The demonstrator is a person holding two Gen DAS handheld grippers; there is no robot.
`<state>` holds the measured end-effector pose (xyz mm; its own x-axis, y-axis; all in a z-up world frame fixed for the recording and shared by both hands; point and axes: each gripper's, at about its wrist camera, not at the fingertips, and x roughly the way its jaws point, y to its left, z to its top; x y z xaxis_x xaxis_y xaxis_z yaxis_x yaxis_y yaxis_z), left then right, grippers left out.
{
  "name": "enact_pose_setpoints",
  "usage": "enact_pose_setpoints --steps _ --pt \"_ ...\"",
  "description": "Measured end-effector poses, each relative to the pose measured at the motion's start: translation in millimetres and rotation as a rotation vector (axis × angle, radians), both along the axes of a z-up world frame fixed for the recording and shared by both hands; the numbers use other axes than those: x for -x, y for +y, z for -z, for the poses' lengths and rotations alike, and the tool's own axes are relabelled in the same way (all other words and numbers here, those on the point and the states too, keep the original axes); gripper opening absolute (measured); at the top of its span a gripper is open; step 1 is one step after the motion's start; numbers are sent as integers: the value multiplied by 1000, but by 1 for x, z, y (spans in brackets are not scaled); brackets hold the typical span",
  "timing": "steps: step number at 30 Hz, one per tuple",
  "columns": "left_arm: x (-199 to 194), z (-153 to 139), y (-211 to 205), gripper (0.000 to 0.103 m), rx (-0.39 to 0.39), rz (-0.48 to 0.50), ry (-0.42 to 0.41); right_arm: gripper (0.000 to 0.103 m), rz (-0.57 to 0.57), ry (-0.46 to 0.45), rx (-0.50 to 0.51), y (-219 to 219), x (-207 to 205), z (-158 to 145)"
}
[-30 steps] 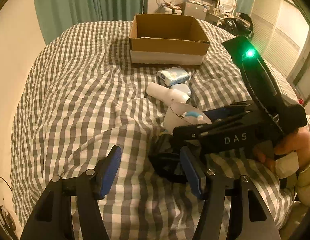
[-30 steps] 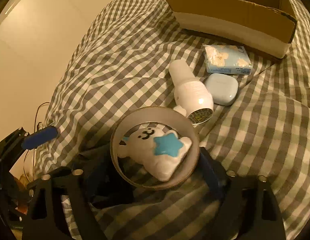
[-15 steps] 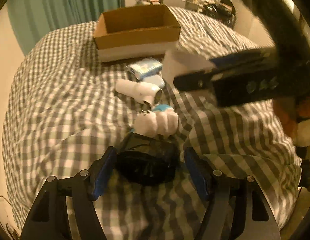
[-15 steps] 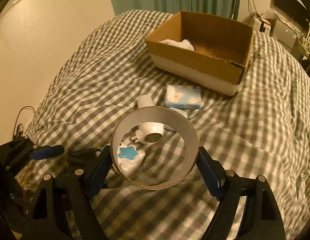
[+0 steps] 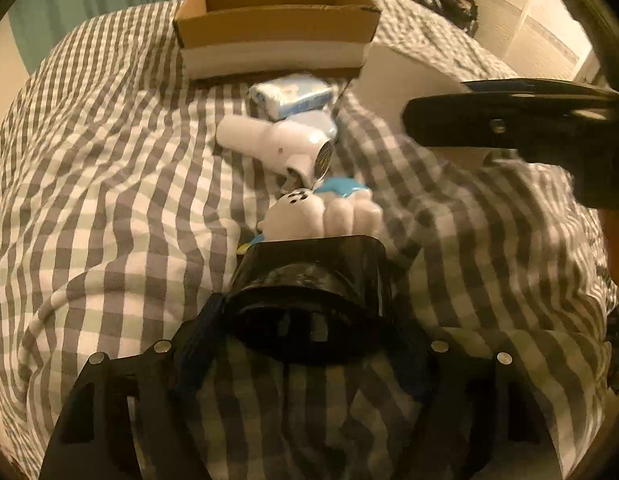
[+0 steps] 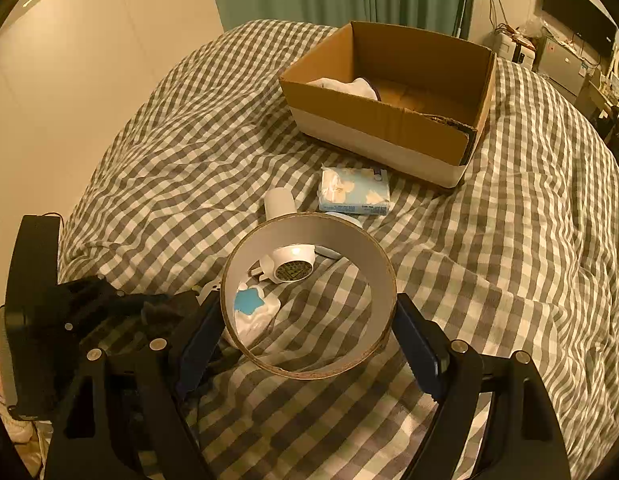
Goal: Organize objects
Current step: 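Carry the ring into the cardboard box and release it with the right tool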
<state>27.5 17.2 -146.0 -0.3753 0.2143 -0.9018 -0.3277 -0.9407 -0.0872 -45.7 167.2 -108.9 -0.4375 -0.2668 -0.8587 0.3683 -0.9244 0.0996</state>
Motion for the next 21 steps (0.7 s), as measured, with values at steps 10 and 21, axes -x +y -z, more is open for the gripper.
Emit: enact_pose_setpoints --steps 10,21 --pt "-11 -45 -7 76 -13 -27 131 83 13 31 4 1 -1 -9" --pt "38 -93 -40 76 11 -158 244 83 135 145 69 -3 12 -27"
